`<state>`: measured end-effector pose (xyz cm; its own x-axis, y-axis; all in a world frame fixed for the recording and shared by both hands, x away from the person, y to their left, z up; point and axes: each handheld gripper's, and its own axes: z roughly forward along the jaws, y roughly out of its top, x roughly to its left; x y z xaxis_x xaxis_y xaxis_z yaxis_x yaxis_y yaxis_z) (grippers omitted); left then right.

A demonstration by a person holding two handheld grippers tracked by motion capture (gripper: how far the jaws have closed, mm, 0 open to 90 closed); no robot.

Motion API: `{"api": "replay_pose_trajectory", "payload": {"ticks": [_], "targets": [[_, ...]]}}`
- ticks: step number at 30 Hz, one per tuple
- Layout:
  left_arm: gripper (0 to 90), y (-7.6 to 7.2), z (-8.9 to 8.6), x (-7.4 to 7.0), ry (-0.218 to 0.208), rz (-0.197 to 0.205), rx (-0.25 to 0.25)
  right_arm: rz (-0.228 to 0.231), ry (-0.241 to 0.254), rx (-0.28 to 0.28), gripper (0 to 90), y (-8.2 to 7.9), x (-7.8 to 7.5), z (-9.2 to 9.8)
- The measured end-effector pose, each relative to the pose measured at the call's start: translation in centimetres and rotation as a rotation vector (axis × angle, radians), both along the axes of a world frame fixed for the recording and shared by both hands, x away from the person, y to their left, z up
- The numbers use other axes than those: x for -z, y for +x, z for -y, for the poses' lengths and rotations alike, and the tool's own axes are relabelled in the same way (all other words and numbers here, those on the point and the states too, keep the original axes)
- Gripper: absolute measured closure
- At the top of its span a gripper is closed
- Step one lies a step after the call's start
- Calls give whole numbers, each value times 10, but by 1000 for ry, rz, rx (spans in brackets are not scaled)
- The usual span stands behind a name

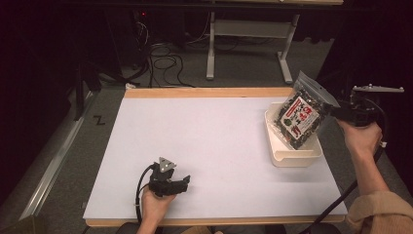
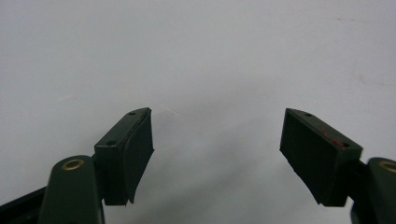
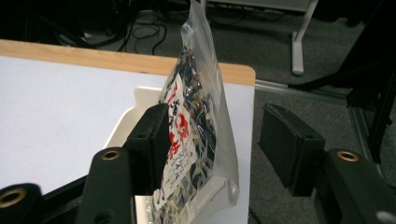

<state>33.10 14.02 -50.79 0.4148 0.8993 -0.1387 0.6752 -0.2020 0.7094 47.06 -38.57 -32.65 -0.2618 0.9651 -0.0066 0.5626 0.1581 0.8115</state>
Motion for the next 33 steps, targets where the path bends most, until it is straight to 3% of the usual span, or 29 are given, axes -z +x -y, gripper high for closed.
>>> {"api": "replay_pose_trajectory", "payload": {"ticks": [8, 14, 23, 33], "targets": [[259, -1, 1, 0, 4, 4, 2, 98, 14, -49, 418, -20, -13, -6], [260, -1, 2, -1, 3, 22, 2, 137, 12, -101, 417, -30, -19, -16], [276, 0, 5, -2, 9, 28, 18, 151, -16, -206, 455, -45, -23, -40], [280, 0, 2, -2, -18, 25, 6, 154, -10, -269, 437, -56, -22, -53]]}}
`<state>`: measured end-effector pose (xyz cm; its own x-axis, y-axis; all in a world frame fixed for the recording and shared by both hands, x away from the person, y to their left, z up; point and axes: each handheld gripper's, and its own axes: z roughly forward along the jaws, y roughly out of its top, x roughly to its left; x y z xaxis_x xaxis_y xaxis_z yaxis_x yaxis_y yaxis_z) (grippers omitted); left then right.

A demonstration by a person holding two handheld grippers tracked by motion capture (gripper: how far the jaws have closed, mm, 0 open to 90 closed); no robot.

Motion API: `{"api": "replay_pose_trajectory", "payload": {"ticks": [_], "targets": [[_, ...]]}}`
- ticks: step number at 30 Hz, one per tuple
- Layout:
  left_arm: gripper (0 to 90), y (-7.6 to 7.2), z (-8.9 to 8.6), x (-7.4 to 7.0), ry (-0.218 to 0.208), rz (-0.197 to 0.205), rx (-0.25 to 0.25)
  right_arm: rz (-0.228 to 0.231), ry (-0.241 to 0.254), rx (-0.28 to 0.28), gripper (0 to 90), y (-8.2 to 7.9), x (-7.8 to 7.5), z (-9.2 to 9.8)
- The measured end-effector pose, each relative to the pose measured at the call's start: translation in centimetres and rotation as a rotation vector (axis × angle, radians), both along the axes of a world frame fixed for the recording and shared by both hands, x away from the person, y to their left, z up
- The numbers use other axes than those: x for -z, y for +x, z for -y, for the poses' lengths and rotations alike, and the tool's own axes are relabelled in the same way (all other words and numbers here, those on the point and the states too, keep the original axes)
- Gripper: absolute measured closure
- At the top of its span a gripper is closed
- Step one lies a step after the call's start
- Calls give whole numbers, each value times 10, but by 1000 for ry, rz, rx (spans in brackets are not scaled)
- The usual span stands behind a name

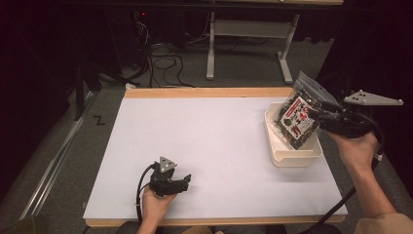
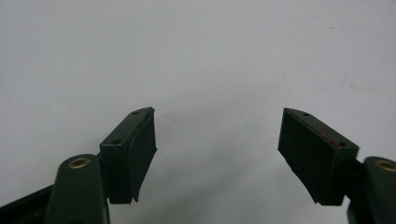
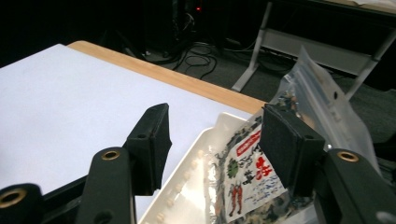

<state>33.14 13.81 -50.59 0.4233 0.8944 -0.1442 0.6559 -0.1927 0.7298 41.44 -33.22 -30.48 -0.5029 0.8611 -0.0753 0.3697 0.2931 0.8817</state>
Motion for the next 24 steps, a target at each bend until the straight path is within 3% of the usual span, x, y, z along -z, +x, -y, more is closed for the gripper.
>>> {"api": "replay_pose_trajectory", "payload": {"ticks": [24], "targets": [[295, 2, 2, 0, -8, -14, 31, -1, 19, -105, 409, -30, -3, -12]]}}
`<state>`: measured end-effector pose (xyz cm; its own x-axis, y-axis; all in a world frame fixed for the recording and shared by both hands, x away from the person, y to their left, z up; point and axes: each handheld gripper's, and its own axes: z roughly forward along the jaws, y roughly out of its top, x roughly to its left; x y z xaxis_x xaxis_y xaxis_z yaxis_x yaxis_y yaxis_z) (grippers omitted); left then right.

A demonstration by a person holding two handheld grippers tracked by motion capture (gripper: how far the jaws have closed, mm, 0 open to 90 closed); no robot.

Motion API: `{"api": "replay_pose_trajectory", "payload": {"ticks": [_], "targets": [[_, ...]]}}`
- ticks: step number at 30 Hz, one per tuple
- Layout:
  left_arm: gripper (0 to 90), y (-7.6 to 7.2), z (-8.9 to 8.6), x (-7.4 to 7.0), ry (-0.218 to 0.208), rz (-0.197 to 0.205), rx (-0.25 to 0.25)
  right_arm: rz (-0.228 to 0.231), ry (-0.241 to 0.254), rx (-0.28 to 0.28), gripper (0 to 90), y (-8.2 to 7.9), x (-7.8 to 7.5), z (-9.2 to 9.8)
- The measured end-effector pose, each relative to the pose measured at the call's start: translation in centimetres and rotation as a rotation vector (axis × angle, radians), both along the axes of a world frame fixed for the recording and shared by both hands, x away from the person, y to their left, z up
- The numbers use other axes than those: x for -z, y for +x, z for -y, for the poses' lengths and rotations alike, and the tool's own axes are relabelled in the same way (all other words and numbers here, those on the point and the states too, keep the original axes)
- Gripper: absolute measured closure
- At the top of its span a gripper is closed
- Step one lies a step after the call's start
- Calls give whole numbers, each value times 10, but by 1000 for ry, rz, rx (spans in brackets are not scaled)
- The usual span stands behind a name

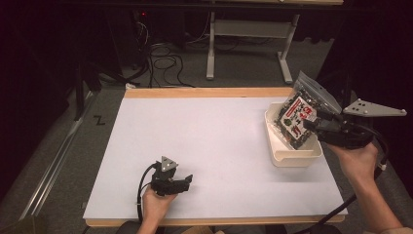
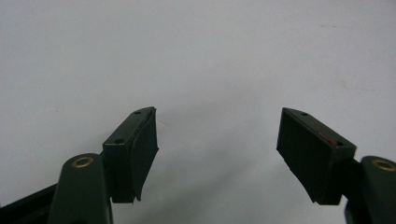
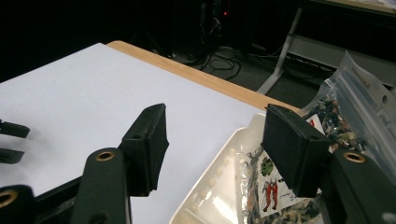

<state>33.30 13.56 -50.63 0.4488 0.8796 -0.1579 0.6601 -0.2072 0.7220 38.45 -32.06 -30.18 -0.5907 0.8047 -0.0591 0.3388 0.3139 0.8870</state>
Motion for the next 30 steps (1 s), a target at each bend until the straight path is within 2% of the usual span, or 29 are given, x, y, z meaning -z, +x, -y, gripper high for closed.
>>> {"api": "replay_pose_trajectory", "payload": {"ticks": [7, 12, 14, 16, 26, 30], "targets": [[297, 0, -1, 0, -7, 4, 3, -3, 27, -3, 364, -10, 1, -2], [300, 0, 1, -1, -3, 12, 13, 6, 40, -9, 373, -16, 2, -6], [301, 1, 1, -1, -4, 12, 13, 29, 45, -12, 374, -19, 6, -8], [302, 2, 3, -1, -7, 9, 17, 22, 31, -17, 377, -20, 10, -10], [303, 5, 6, -2, -15, 10, 32, 5, 60, -30, 377, -31, 26, -16], [302, 6, 7, -1, -17, 6, 36, 4, 47, -45, 375, -34, 32, -19]]}}
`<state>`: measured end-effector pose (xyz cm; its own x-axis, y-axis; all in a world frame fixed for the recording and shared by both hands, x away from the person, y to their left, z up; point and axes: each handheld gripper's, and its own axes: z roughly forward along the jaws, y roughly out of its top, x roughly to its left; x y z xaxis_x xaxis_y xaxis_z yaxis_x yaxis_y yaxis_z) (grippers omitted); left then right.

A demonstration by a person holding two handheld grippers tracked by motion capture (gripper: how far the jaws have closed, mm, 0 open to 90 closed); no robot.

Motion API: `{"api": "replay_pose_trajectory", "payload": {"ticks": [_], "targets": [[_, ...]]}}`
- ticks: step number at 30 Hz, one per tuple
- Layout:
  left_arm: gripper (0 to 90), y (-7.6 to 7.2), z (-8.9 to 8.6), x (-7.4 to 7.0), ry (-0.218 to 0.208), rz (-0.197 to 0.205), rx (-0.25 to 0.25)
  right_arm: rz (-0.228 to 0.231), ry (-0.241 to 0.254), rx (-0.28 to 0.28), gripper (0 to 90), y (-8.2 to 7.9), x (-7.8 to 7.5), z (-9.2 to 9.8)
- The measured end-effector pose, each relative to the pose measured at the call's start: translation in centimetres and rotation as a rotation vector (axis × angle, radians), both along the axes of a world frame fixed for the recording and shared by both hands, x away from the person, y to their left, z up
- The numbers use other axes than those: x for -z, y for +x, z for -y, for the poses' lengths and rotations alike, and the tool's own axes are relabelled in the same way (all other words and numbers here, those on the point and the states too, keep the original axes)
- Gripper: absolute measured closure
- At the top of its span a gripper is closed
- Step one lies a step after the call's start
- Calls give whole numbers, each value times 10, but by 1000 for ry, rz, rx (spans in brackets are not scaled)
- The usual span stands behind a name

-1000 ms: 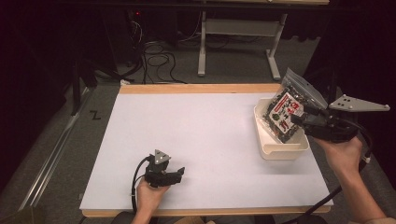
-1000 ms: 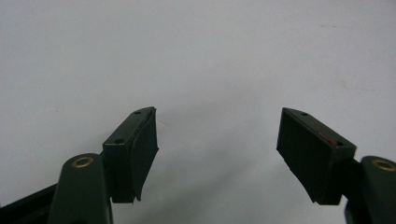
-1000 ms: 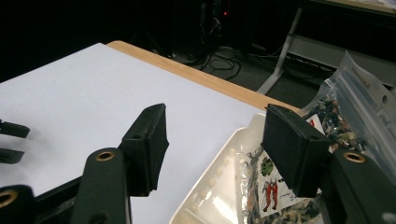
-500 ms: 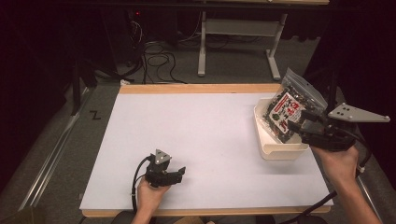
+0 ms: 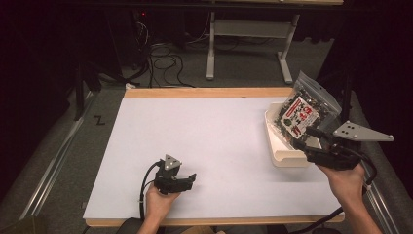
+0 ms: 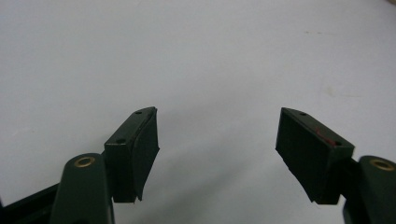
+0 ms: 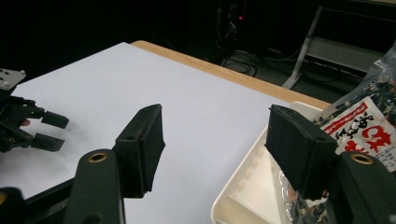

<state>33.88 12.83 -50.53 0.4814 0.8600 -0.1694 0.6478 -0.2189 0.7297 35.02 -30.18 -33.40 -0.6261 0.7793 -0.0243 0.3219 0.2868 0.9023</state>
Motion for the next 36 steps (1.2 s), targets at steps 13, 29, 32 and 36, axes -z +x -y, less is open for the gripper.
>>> {"api": "replay_pose_trajectory", "payload": {"ticks": [13, 29, 32, 36], "targets": [[302, 0, 0, 0, 16, -2, -13, -34, 5, -31, 371, -7, 22, -8], [299, -1, -2, -1, 8, 5, -15, -50, 0, -84, 372, -8, 42, -28], [298, -1, -1, 0, 10, 4, -13, -55, 8, -89, 371, -7, 45, -30], [298, -1, -2, -1, 9, 8, -14, -68, 9, -92, 371, -7, 50, -33]]}}
